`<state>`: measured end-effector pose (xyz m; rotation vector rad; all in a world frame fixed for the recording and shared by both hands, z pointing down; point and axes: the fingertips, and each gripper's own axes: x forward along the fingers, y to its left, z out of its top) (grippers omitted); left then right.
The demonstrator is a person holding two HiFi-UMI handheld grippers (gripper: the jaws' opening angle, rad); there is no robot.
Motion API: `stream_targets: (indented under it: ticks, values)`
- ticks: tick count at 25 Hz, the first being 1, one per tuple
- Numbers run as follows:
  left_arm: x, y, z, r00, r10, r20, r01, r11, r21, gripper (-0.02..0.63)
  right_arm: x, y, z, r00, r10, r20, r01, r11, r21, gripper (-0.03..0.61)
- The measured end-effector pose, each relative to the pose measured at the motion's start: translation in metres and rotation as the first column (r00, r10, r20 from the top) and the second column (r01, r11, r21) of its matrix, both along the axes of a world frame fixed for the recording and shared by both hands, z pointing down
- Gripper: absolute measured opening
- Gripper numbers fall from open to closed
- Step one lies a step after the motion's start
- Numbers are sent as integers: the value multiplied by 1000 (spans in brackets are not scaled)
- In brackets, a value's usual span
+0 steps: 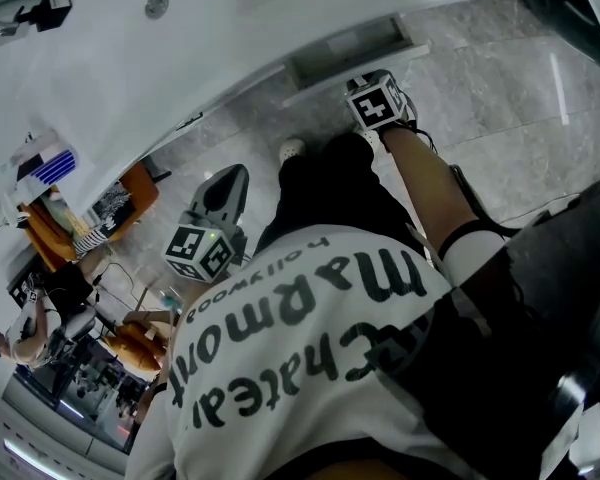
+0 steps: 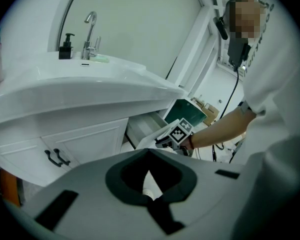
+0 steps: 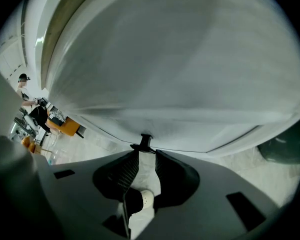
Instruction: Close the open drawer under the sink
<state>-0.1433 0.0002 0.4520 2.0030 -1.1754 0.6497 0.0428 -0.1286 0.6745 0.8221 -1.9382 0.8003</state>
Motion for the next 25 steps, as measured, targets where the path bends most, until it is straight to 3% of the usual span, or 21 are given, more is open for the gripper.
stream_targets:
  ticks: [13,25]
  values:
    - [-5,0,5,1000,-30,-2,30,1000,3,8,-5,-10,0,1000,-5,-19,6,1000,22,114]
    - [-8,8,5,999,-40,14,40,999,-9,8,-10,-25,-2,998,59,-10,-58,998,36,116]
